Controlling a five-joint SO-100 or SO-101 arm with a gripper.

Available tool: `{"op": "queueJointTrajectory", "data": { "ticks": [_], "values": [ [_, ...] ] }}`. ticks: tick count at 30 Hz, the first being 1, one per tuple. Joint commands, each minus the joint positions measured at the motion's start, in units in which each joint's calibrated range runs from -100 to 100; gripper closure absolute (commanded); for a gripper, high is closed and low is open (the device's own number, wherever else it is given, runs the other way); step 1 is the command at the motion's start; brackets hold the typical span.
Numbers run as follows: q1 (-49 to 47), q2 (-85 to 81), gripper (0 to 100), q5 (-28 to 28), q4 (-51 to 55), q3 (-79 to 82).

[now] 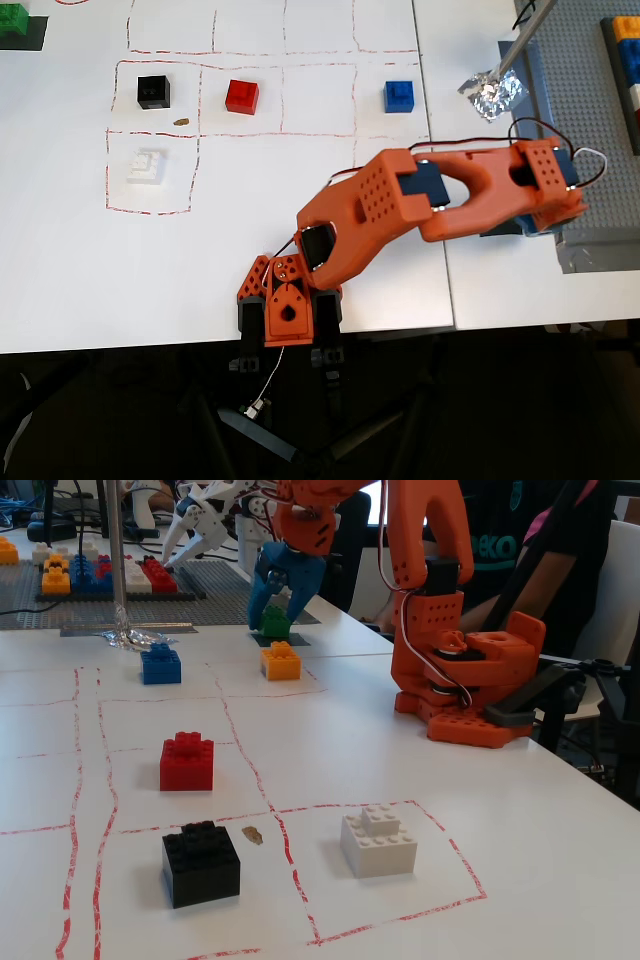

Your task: Grab the block and put it in the grey marker

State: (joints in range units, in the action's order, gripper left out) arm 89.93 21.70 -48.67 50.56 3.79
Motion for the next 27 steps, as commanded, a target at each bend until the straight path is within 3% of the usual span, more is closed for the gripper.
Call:
{"op": "queueJointTrajectory", "data": {
  "ticks": [1,8,17,21,27],
  "values": [
    [2.31,-4.51,78,-1.9,3.72,-1.16],
    [1.42,-7.18,72,-2.3,22.74,-7.23],
    [-6.96,-15.45,73,4.15,45.11,-12.31],
    [-12.78,-21.31,76,8.25,47.56,-8.41],
    [-26.54,-32.95,83,16.12,42.66,4.83]
  ]
}}
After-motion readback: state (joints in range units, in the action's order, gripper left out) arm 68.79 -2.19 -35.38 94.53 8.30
